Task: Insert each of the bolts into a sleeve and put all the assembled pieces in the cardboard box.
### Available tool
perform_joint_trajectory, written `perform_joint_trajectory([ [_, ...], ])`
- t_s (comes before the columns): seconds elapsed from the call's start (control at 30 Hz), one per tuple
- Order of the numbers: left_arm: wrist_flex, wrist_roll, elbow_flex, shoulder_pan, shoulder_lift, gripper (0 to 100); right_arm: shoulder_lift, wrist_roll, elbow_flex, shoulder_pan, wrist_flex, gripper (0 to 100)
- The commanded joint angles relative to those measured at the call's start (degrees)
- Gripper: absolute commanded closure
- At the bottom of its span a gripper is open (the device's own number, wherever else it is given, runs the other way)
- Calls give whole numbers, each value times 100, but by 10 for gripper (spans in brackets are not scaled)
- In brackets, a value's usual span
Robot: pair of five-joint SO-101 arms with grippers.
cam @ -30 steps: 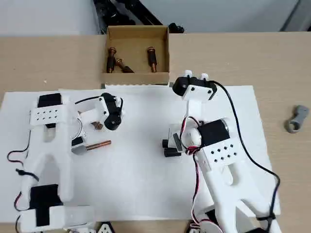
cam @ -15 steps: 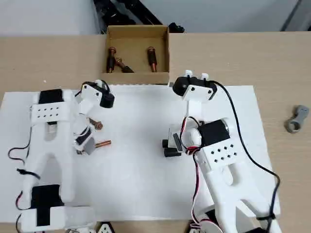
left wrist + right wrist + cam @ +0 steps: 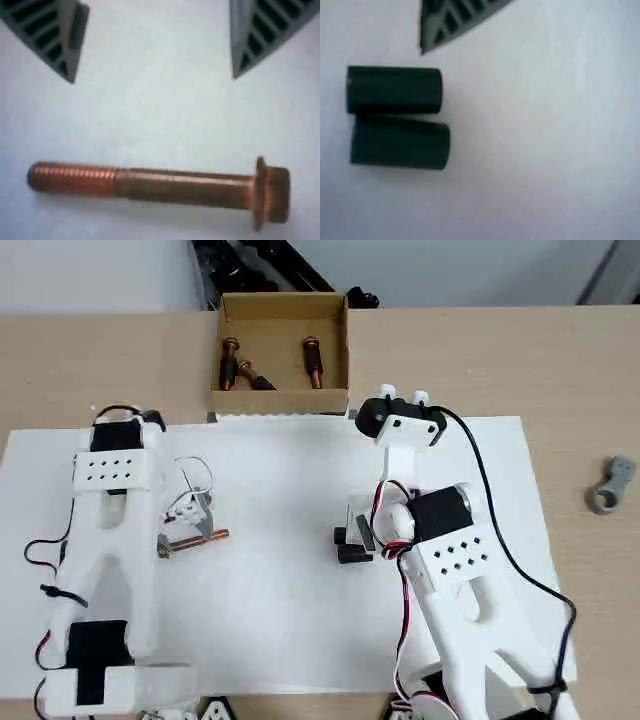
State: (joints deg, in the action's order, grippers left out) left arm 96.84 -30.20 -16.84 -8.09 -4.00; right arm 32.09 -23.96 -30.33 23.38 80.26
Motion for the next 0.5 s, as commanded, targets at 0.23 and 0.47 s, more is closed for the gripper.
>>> perform_joint_trajectory([
  [0.23,-378,-712,224,-299,-264,808,119,-70,-9,22,-75,654],
  [0.47,-334,-721,251,-325,624,807,119,-70,-9,22,-84,654],
])
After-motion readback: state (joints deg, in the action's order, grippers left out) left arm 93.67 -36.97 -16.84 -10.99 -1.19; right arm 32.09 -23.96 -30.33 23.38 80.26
